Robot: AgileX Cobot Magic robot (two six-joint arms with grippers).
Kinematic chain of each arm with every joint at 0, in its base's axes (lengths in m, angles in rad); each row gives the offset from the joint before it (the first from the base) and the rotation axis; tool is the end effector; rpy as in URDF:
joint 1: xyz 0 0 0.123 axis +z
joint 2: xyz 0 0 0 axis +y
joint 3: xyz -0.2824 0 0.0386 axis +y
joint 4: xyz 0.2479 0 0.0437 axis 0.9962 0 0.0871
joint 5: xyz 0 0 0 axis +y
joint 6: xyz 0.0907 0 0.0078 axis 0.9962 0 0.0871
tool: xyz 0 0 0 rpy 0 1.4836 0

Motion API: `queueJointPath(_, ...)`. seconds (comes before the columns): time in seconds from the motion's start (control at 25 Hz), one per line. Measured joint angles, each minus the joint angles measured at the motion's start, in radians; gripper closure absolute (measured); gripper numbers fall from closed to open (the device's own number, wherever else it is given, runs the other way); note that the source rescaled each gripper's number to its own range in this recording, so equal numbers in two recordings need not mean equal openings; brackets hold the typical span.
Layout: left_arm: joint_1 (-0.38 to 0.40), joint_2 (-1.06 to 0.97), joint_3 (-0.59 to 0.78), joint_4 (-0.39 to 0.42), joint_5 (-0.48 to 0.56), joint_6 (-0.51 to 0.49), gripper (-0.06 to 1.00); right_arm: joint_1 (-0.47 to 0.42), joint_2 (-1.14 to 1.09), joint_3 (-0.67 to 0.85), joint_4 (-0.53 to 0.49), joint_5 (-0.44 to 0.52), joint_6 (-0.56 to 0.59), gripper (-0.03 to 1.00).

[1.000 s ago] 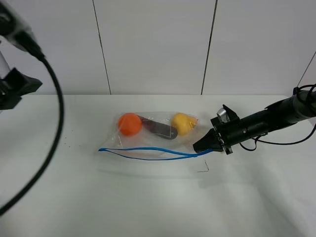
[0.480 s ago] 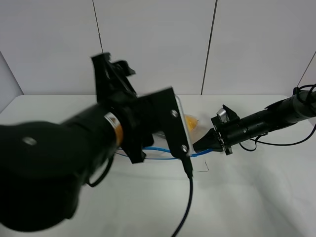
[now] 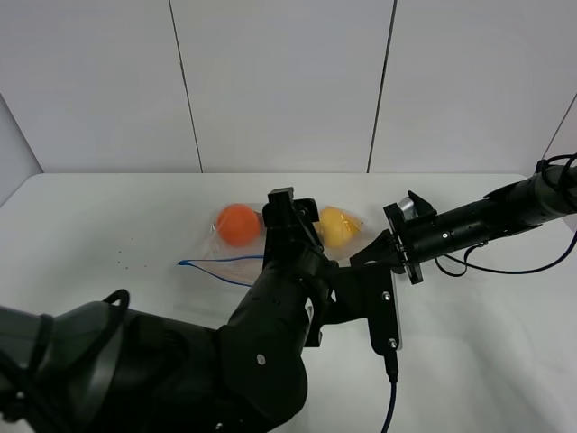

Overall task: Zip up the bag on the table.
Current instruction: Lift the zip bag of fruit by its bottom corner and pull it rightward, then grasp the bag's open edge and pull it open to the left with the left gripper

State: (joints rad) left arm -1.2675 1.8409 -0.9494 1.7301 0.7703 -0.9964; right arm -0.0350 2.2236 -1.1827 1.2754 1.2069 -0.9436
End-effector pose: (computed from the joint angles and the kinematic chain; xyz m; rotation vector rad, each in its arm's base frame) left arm 0.1658 -0.3199 0.1794 1.5379 1.3885 0.5515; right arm 0.3663 0.0687 0.0914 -0.0308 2.6472 1.6345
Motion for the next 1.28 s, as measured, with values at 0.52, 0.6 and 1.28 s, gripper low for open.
queueJointPath(0.52,0.000,0.091,-0.108,0.006,-0.064,0.009,0.09,0.000,-0.142,-0.006,0.038,0.000,0.105,0.97)
queueJointPath(0.6,0.000,0.106,-0.118,0.006,-0.082,0.021,0.09,0.000,-0.153,-0.006,0.038,0.000,0.115,0.97)
queueJointPath(1.28,0.081,0.182,-0.210,0.006,-0.167,0.096,0.14,0.001,-0.200,-0.006,-0.016,-0.001,0.157,0.97)
